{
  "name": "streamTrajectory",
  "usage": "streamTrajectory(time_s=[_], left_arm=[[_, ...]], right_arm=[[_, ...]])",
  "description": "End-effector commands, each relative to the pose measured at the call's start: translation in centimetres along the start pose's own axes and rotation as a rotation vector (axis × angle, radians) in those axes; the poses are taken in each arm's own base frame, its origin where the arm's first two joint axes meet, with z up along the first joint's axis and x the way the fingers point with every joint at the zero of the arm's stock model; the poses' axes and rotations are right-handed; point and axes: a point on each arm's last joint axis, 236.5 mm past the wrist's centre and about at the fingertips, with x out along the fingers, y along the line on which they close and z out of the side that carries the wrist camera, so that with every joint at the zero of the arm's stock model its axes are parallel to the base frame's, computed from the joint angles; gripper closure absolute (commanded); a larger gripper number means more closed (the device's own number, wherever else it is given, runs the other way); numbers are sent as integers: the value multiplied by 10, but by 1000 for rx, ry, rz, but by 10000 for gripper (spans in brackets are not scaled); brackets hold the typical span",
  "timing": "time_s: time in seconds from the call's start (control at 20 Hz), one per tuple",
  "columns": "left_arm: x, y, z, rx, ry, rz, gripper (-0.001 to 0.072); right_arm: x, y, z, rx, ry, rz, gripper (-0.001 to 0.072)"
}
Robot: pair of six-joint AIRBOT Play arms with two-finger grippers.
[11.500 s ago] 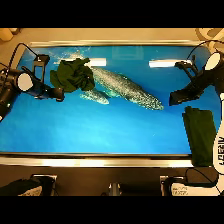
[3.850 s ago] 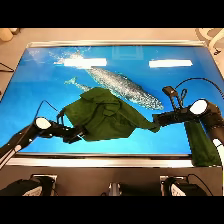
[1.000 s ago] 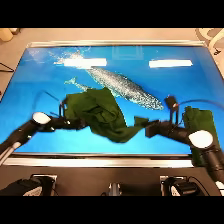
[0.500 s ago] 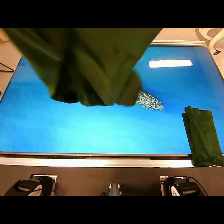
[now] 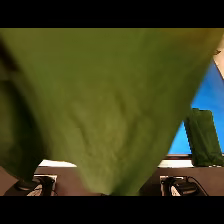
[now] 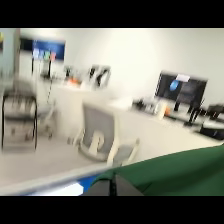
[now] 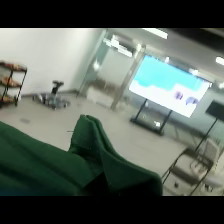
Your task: Fold the shirts.
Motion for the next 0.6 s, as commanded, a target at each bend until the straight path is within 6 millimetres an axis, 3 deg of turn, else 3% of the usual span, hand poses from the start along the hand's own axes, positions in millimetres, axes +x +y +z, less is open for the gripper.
streamTrajectory(time_s=[0.0,0.05,0.15,0.25,0.35,0.4,0.45,0.55], left_arm=[[56,87,-124,-157,323,131,683],[71,110,-169,-219,416,152,682],[89,150,-275,-362,623,198,682],[95,180,-364,-474,789,241,682],[100,202,-421,-573,880,265,682],[104,206,-441,-641,901,261,682],[108,206,-458,-710,914,251,681],[114,206,-484,-808,933,240,681]], right_arm=[[66,15,-124,23,396,65,690],[86,33,-173,37,534,131,690],[110,80,-291,68,857,290,689],[133,116,-383,99,1034,376,689],[155,146,-445,147,1099,423,689],[159,160,-466,184,1127,443,689],[160,175,-484,241,1162,456,689],[158,204,-502,349,1203,514,689]])
